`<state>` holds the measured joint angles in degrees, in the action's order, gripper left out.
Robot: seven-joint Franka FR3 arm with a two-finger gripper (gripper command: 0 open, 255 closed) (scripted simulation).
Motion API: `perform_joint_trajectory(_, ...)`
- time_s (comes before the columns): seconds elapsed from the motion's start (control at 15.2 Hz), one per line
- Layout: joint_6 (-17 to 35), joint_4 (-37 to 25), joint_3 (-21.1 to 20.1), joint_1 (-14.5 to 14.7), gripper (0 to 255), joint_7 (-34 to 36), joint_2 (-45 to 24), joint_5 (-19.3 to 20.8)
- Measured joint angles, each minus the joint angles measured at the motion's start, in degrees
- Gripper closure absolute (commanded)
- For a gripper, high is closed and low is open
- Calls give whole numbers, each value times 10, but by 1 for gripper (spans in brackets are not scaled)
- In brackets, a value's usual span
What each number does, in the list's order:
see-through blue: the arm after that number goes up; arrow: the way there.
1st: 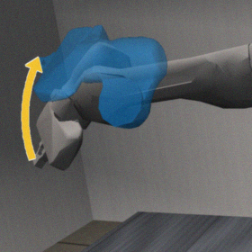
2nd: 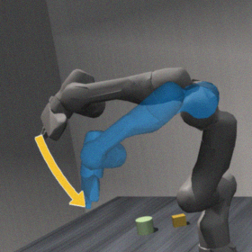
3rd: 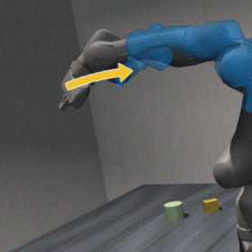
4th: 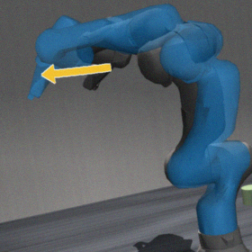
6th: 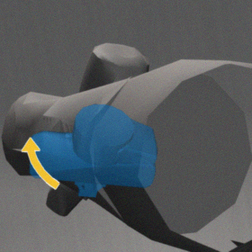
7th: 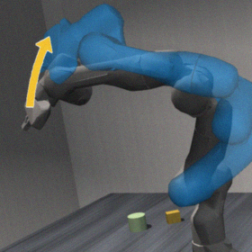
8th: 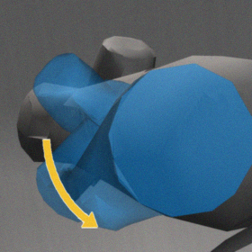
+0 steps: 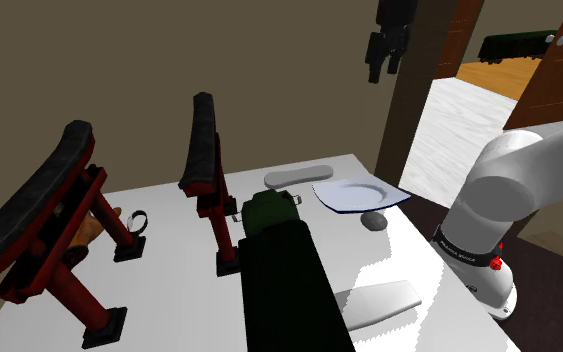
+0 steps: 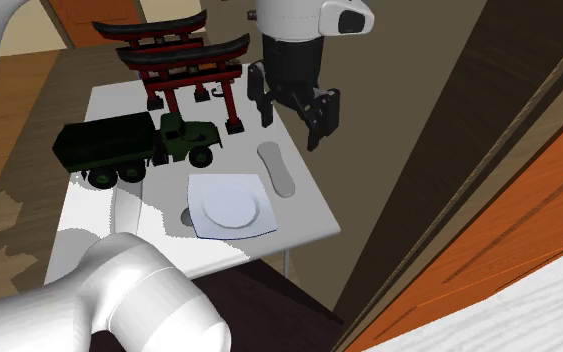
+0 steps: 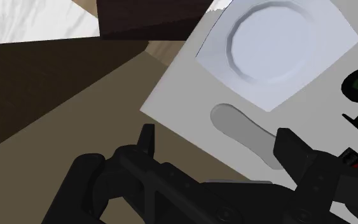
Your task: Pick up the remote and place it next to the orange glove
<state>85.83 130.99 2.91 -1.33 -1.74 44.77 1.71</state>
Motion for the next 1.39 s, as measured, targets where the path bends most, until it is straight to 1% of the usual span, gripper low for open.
perform_joint_trajectory(0.13, 9, 4, 1, 4, 0, -7, -5, 0)
perform_joint_trajectory(0.33, 53, 26, 5, 24, 0, -47, -27, 1)
perform_joint_trajectory(0.79, 185, 80, 13, 79, 0, -153, -105, 0)
perform_joint_trajectory(0.99, 245, 95, 17, 100, 0, -203, -150, -2)
perform_joint_trajectory(1.25, 305, 97, 16, 132, 0, -264, -208, -8)
perform_joint_trajectory(1.39, 348, 96, 13, 148, 0, -294, -252, -13)
